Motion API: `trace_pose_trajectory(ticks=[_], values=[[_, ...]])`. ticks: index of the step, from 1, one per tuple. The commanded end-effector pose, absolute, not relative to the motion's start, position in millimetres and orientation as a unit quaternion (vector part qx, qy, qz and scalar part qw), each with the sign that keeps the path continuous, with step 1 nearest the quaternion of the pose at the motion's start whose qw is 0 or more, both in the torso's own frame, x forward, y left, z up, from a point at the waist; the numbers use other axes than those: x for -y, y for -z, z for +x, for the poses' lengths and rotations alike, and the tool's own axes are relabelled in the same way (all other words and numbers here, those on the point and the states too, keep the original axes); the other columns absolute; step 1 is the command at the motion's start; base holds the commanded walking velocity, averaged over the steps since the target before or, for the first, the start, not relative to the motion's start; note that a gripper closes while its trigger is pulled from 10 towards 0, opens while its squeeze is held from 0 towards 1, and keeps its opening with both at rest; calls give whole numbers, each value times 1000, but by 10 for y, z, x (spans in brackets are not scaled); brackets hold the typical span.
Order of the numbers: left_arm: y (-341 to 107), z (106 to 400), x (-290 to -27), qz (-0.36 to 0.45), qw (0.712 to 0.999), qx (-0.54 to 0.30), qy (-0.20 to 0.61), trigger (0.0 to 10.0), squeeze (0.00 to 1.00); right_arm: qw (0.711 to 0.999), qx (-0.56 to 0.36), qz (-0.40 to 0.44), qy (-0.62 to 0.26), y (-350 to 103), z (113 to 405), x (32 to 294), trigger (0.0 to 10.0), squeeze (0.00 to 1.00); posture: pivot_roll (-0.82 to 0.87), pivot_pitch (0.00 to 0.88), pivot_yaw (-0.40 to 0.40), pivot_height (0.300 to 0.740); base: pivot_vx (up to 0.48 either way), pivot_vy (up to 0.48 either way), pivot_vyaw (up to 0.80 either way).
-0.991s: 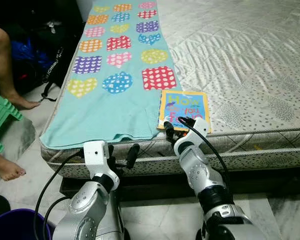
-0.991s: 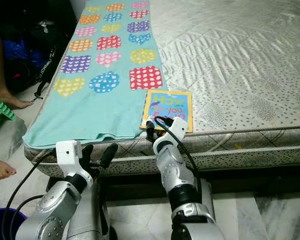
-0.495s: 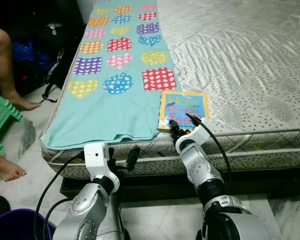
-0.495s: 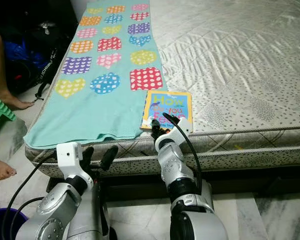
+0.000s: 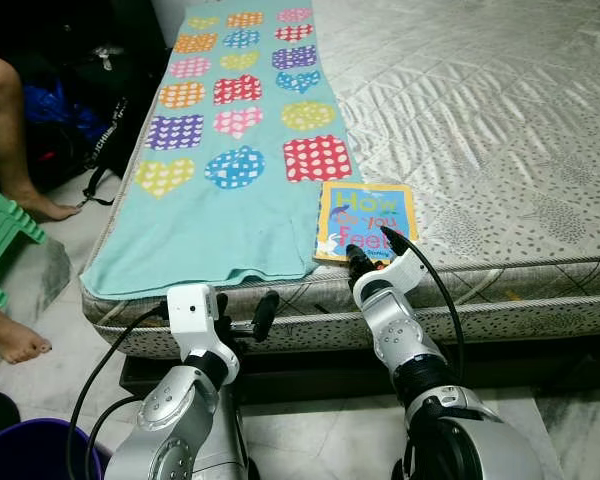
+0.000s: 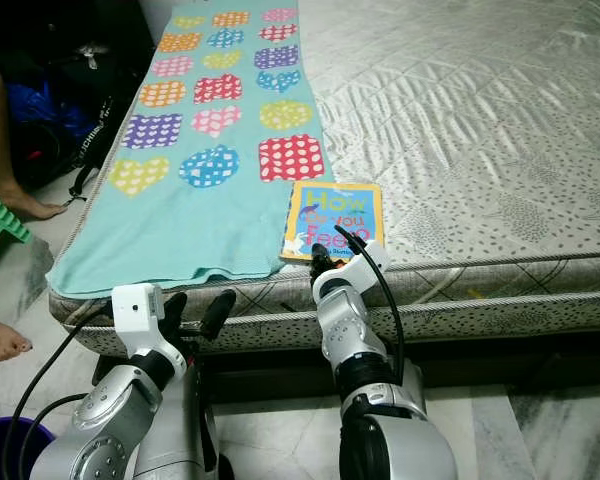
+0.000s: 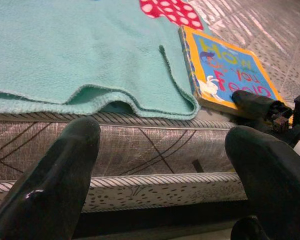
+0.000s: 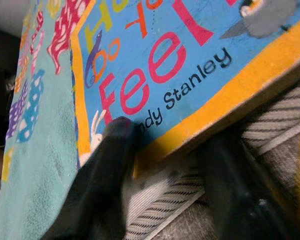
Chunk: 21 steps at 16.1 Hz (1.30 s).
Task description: Clean up the room
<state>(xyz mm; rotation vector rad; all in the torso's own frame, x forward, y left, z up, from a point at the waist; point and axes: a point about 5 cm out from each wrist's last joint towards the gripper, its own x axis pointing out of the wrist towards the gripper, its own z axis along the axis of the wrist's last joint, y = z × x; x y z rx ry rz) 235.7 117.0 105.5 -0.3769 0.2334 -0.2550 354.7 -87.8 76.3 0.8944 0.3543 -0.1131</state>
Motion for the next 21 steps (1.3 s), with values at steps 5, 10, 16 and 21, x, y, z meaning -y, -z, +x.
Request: trace_pose_trajectory(ticks=[5, 10, 16, 21], values=[[-1055, 2349, -1215, -183, 969, -118, 115, 10000, 0, 842, -207, 498, -7, -916, 3454, 84, 0, 0, 137, 75, 108, 470, 0, 0, 0], [-1049, 2371, -1228, -182, 970, -119, 112, 10000, 0, 835, -162, 525, -6, -1029, 3545, 196, 0, 0, 134, 71, 110, 470, 0, 0, 0], [-1048, 2435, -1267, -182, 971, -113, 107, 10000, 0, 898, -14, 425, -115, -1508, 3697, 427, 0, 0, 100, 49, 111, 470, 0, 0, 0], [-1065, 2532, -1303, -164, 977, -96, 96, 10000, 0, 950, 91, 265, -140, -1698, 3569, 842, 0, 0, 33, 11, 116, 470, 0, 0, 0]])
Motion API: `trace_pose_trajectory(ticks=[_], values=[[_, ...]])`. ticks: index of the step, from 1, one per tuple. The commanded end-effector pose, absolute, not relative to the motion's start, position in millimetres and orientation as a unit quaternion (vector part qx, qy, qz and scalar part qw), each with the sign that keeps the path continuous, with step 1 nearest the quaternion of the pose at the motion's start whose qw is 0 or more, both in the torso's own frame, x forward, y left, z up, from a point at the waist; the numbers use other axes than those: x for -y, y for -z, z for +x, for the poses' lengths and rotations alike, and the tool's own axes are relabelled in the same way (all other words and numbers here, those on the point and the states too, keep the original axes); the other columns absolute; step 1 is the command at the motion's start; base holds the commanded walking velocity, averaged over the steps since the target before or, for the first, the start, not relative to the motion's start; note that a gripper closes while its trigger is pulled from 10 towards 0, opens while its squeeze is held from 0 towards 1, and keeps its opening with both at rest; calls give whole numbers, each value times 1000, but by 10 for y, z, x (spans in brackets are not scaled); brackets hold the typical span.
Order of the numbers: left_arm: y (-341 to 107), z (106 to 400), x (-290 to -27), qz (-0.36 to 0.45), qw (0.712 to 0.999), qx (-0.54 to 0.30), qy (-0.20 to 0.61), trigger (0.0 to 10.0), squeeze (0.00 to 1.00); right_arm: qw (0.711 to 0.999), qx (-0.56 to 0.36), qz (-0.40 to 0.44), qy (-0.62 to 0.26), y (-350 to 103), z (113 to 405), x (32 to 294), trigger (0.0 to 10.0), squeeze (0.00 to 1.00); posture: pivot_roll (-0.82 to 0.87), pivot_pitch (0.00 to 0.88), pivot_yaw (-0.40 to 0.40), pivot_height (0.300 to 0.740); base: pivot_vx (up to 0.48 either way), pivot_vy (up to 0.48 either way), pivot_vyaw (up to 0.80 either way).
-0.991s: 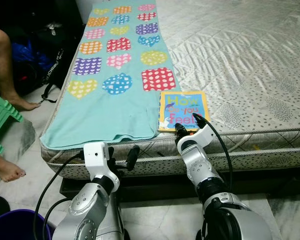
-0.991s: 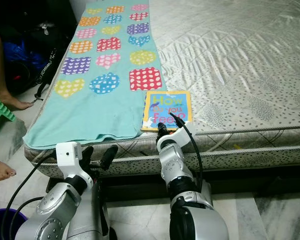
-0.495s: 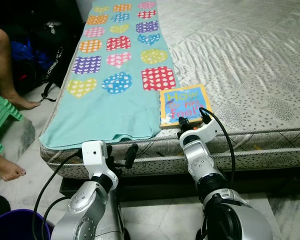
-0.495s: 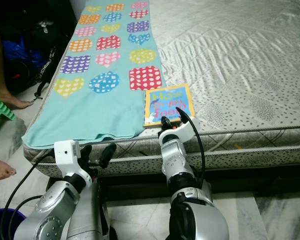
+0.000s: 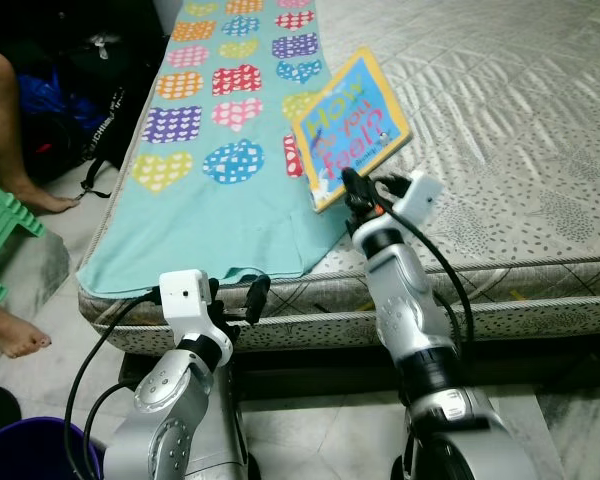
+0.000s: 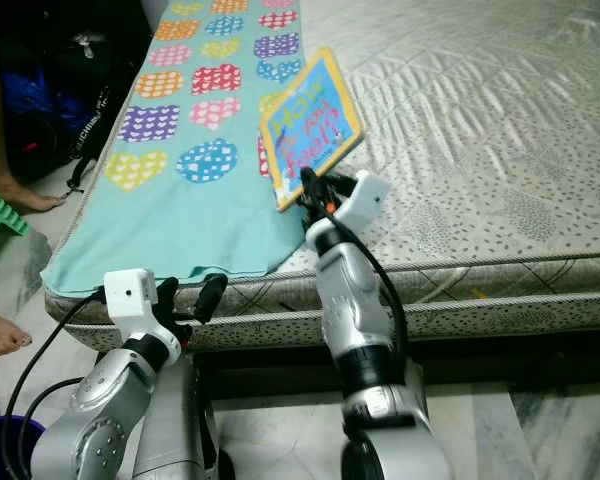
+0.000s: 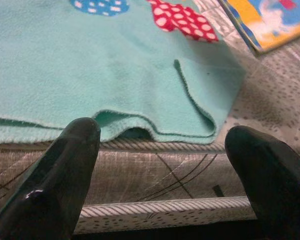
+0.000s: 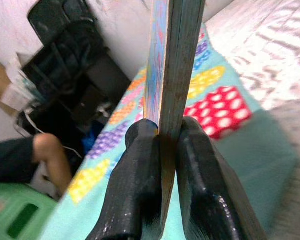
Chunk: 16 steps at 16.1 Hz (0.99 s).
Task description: Clean up the room
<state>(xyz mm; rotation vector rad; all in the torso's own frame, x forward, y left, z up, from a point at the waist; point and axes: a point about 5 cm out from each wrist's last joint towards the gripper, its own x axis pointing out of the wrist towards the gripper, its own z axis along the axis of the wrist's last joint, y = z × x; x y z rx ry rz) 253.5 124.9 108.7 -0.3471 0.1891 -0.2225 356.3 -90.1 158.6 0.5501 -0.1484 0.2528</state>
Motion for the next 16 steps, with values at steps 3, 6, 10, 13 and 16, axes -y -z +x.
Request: trace_pose_trajectory(ticks=[3, 6, 10, 13, 16], values=[[-1052, 2620, -1327, -140, 983, -87, 80, 10000, 0, 966, 106, 204, -122, -1666, 3418, 1059, 0, 0, -8, 0, 119, 470, 0, 0, 0], [-1040, 2653, -1404, -107, 990, -67, 56, 10000, 0, 979, 109, 129, -115, -1603, 3224, 1189, 9412, 0, -47, 0, 120, 470, 0, 0, 0], [-1048, 2732, -1410, -112, 991, -50, 44, 10000, 0, 992, 77, 73, -69, -1519, 3071, 1353, 10000, 0, -61, 0, 112, 470, 0, 0, 0], [-1070, 2810, -1380, -117, 991, -39, 48, 10000, 0, 991, 101, 71, -57, -1676, 3186, 1343, 10000, 0, -54, 0, 111, 470, 0, 0, 0], [-1080, 2832, -1375, -117, 991, -34, 52, 10000, 0, 990, 108, 80, -45, -1763, 3271, 1336, 10000, 0, -45, 0, 110, 490, 0, 0, 0]])
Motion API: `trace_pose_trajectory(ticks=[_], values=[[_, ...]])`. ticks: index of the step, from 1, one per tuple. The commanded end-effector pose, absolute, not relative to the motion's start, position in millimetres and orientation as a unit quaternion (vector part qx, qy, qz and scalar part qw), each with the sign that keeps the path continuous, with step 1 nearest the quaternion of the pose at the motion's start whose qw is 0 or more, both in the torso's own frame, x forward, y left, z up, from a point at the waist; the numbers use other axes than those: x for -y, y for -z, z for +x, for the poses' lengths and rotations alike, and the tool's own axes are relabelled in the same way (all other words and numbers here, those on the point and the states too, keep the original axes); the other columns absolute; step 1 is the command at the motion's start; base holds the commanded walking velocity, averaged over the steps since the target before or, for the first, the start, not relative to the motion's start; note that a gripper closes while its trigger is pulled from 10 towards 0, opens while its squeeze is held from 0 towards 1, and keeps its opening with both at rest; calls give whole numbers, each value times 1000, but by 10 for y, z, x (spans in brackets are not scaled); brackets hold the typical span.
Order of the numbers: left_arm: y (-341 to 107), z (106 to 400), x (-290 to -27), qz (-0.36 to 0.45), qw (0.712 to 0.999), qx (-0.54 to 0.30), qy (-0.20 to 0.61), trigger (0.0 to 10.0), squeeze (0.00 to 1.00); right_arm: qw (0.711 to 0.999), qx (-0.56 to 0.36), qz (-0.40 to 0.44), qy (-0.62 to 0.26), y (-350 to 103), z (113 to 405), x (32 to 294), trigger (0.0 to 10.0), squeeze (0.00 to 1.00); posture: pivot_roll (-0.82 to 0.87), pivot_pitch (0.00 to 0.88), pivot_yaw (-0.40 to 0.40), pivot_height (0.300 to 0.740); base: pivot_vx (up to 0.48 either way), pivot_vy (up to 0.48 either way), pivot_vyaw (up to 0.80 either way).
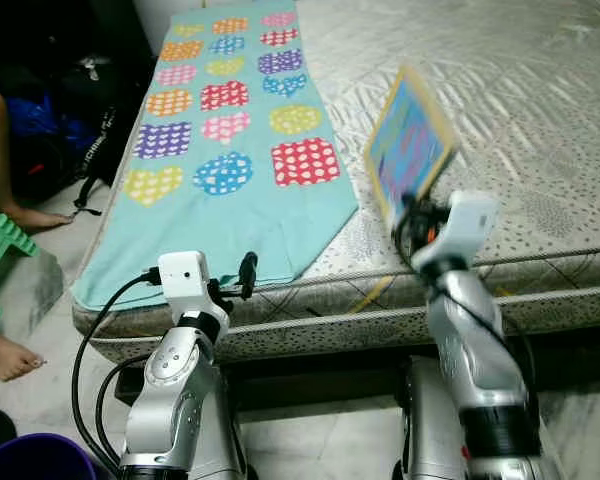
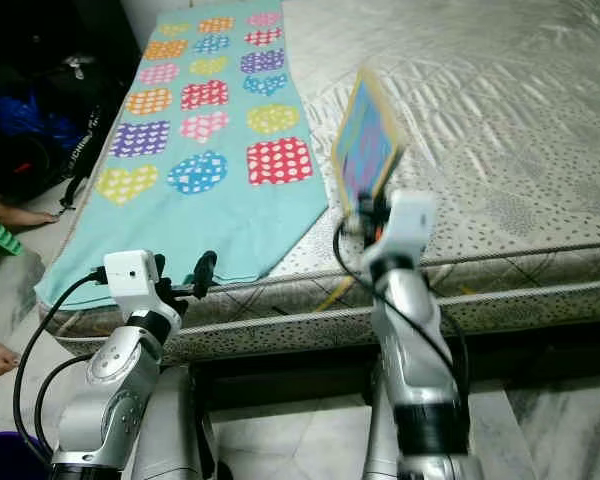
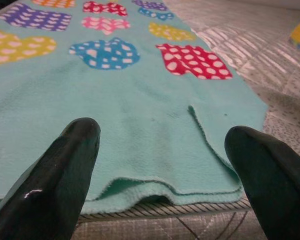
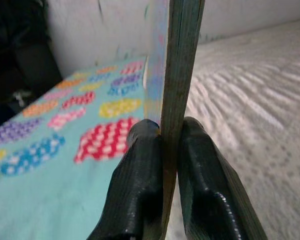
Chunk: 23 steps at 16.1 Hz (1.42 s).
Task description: Clean up the room
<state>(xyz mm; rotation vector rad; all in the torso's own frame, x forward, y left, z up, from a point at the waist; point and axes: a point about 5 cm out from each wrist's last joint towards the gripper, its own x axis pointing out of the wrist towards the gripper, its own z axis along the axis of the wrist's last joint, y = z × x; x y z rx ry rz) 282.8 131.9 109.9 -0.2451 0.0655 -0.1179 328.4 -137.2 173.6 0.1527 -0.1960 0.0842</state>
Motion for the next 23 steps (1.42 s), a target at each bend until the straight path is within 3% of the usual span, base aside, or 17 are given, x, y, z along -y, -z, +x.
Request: trace_pose_trajectory(ticks=[1, 20, 23], values=[[-1082, 2843, -1387, -116, 991, -32, 51, 10000, 0, 989, 111, 84, -43, -1803, 3304, 1332, 10000, 0, -44, 0, 110, 499, 0, 0, 0], [-1109, 2904, -1398, -112, 992, -18, 54, 10000, 0, 989, 124, 83, -18, -1882, 3351, 1427, 10000, 0, -59, 0, 122, 729, 0, 0, 0], [-1108, 2911, -1425, -99, 994, -13, 51, 10000, 0, 989, 127, 78, -18, -1872, 3328, 1401, 10000, 0, -60, 0, 125, 740, 0, 0, 0]])
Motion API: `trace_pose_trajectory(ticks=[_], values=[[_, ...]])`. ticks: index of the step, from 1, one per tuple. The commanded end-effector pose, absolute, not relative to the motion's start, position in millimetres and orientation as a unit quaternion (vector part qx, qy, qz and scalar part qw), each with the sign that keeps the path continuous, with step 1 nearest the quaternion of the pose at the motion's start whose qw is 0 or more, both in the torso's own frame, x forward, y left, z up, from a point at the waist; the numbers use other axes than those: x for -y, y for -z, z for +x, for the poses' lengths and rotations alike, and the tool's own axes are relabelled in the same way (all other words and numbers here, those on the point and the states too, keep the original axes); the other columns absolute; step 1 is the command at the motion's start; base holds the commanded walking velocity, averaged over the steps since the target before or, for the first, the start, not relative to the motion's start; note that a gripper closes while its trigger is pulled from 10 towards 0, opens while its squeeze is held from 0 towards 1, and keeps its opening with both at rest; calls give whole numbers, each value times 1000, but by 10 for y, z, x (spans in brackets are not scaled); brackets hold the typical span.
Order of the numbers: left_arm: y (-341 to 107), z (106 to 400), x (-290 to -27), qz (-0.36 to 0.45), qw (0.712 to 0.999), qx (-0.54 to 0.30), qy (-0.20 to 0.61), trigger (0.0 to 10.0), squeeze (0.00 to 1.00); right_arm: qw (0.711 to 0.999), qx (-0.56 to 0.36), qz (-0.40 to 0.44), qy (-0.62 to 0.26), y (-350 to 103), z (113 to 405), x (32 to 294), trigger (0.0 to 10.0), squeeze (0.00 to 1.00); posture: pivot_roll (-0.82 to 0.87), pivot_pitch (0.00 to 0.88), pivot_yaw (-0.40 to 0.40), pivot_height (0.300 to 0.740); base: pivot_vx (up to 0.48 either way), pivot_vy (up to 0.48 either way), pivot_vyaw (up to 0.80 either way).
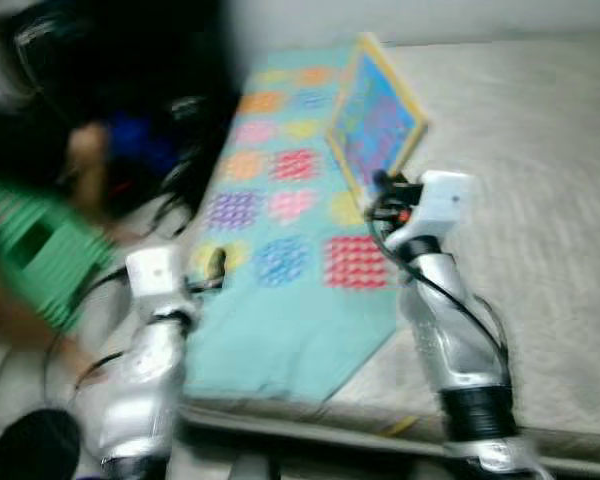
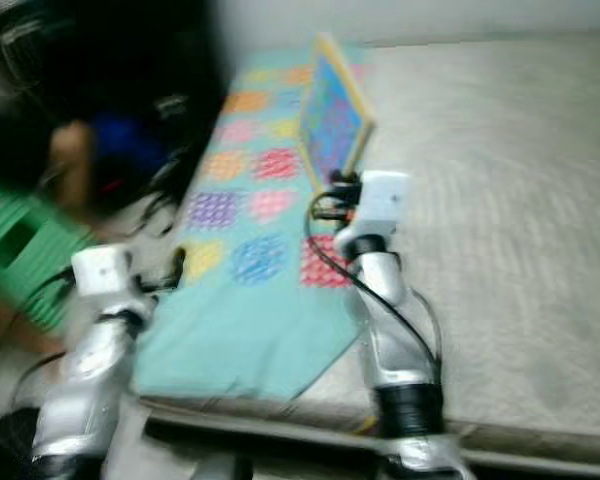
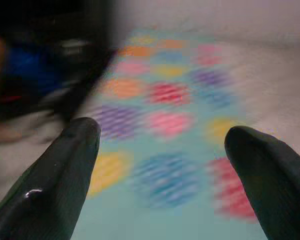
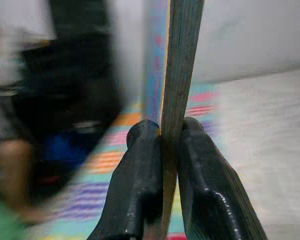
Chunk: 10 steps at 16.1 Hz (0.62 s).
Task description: Clean up the room
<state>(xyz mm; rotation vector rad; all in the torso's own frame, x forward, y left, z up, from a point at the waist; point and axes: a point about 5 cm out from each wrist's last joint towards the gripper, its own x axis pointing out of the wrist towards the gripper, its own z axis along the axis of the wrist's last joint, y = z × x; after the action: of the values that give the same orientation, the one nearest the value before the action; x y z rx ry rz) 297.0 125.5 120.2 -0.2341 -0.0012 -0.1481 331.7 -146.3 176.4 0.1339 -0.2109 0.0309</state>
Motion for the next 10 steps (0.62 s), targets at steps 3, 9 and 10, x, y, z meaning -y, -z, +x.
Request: trace_pose_trajectory(ticks=[3, 9, 10], values=[[-1119, 2930, -1414, -100, 993, -10, 60, 10000, 0, 989, 127, 75, -11, -1864, 3327, 1398, 10000, 0, -60, 0, 129, 740, 0, 0, 0], [-1059, 2920, -1342, -103, 991, -20, 79, 10000, 0, 991, 126, 51, 13, -1838, 3312, 1535, 10000, 0, -78, 0, 136, 740, 0, 0, 0], [-1055, 2919, -1340, -101, 992, -20, 80, 10000, 0, 991, 125, 49, 14, -1829, 3309, 1546, 10000, 0, -79, 0, 135, 740, 0, 0, 0]])
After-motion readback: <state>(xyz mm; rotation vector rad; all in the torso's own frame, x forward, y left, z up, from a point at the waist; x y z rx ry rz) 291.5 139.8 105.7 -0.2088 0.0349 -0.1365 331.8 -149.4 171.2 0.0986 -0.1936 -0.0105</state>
